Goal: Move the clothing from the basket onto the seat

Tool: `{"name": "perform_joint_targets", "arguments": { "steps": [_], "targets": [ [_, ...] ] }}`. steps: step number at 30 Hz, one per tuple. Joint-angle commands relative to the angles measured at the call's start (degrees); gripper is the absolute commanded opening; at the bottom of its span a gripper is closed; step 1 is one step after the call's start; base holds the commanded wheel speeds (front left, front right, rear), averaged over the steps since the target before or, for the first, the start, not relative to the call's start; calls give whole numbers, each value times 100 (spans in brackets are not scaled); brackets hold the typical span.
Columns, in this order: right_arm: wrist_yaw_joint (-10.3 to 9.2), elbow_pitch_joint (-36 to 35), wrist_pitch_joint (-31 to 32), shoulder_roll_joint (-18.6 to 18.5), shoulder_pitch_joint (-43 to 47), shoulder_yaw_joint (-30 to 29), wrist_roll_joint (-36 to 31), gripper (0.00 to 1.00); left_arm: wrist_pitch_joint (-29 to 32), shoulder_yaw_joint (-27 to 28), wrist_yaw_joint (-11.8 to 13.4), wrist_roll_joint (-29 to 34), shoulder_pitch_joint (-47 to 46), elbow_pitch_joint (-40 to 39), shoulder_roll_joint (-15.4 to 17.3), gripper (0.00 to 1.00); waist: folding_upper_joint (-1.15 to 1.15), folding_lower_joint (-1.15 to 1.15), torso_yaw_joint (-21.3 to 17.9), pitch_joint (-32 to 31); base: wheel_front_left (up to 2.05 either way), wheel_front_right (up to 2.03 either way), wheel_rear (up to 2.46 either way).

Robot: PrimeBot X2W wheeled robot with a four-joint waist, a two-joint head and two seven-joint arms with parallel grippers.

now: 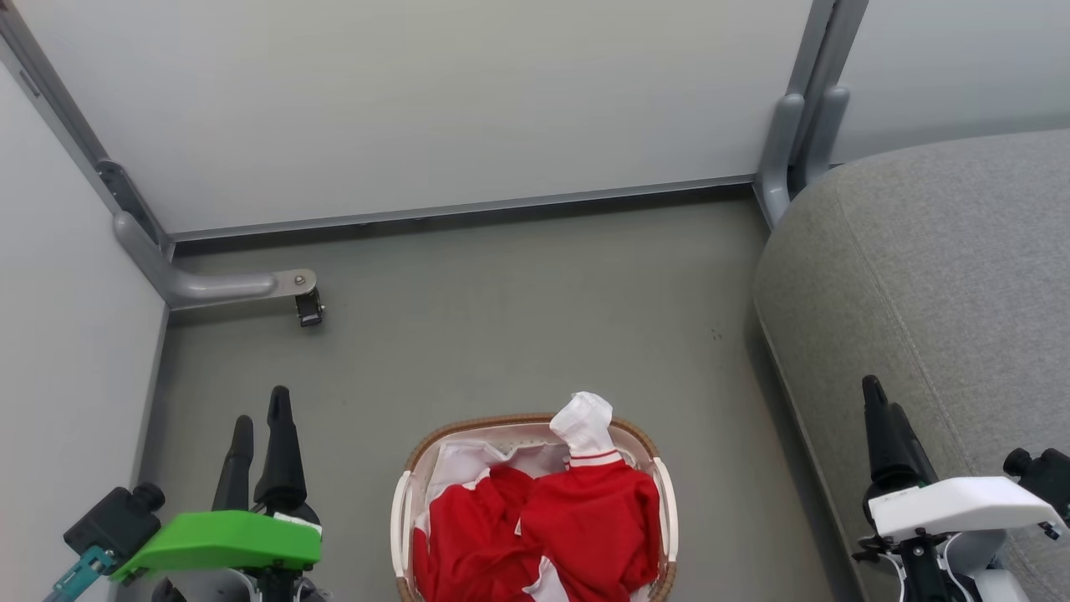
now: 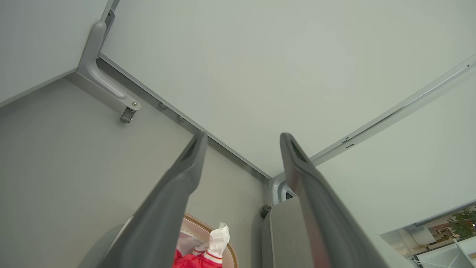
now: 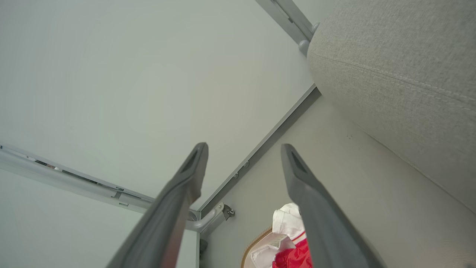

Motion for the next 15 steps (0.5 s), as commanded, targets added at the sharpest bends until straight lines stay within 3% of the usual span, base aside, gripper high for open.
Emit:
{"name": "perform_joint_targets", "arguments": {
  "steps": [1,15],
  "targets": [
    [1,-100,-74,-38,18,22,-228,100,-61,-39,55,264,39,-93,35,100,0,0,1,3,0,0,0],
    [1,12,-300,-48,46,195,-1269,100,-289,-220,178,1366,162,25,43,100,0,0,-3,7,0,0,0]
  ]
}}
